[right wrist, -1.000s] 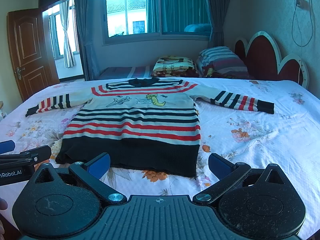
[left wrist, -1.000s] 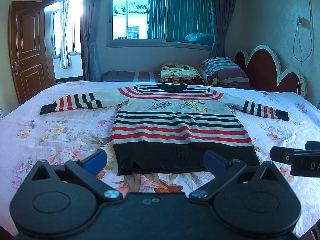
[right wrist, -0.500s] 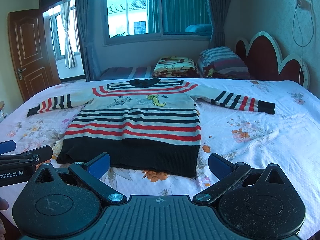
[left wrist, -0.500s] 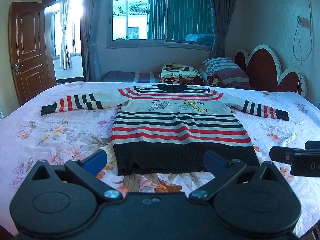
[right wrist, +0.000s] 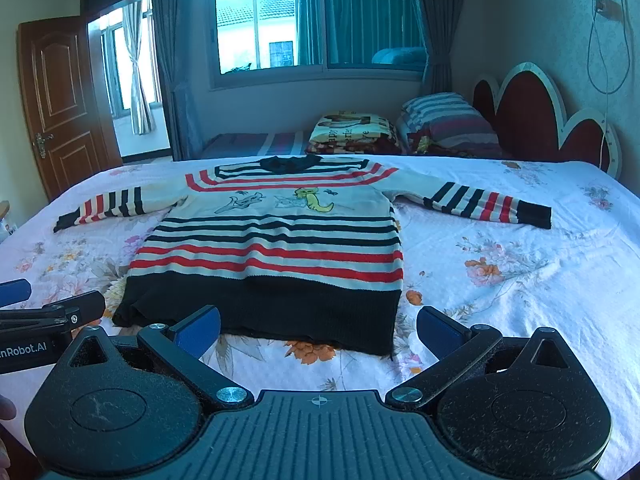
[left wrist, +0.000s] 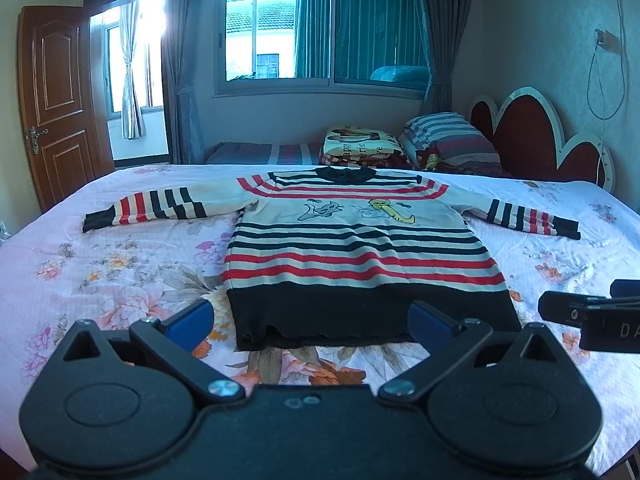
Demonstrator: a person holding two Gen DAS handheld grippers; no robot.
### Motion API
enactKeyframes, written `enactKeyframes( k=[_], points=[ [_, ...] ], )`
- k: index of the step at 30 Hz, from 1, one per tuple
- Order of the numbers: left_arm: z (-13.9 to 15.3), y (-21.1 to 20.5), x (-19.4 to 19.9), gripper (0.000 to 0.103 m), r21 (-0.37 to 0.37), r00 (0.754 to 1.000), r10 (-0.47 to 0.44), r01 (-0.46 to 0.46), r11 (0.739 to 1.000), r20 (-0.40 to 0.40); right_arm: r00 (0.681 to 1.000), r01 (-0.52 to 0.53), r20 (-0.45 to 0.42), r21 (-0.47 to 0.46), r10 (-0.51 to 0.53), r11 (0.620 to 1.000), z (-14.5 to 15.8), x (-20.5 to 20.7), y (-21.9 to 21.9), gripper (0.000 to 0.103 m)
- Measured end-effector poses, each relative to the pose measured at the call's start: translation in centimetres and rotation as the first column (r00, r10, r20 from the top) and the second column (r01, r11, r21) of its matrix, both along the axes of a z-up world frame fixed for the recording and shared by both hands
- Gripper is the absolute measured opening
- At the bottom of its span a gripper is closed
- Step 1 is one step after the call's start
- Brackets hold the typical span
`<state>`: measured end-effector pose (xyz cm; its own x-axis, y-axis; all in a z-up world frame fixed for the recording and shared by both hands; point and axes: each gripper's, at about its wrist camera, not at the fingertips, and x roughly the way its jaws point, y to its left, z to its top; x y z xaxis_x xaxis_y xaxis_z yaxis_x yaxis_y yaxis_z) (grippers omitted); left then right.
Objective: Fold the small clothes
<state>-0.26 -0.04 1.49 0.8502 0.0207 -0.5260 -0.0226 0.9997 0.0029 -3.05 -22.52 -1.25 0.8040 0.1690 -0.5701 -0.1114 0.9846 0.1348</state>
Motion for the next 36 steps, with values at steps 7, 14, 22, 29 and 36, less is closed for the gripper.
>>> enactKeyframes(
  k=[7,14,22,29,36],
  points=[
    [0.0,-0.1,0.1,0.102,0.003,1.0,0.004,-0.004,1.0,-0.003,1.0,0.007,-0.001,0.01,-0.007,1.0,-0.2,0.0,-0.5,0.103],
    [0.2,0.4,0.7,0.102,-0.119,1.0,-0.024,0.026,0.993,0.013,0.999,0.043,0.006,0.047,-0.043,0.998,-0.5,-0.2,-1.9,0.103],
    [-0.5,-1.1,4.1,0.102,-0.104,0.997,-0.079,0.079,0.991,0.003,0.979,0.189,0.055,0.109,-0.195,0.976,-0.3,1.8,-6.2,0.103],
    [-1.1,-2.1,10.1,0.102,-0.096,0.996,-0.087,0.087,0.992,0.006,0.954,0.284,0.041,0.177,-0.295,0.942,-1.6,7.7,-12.1,0.103],
    [-2.4,-1.8,19.5,0.102,-0.085,0.998,-0.053,0.051,0.995,-0.03,0.911,0.395,0.024,0.235,-0.412,0.888,-3.6,16.4,-18.9,0.077]
  ],
)
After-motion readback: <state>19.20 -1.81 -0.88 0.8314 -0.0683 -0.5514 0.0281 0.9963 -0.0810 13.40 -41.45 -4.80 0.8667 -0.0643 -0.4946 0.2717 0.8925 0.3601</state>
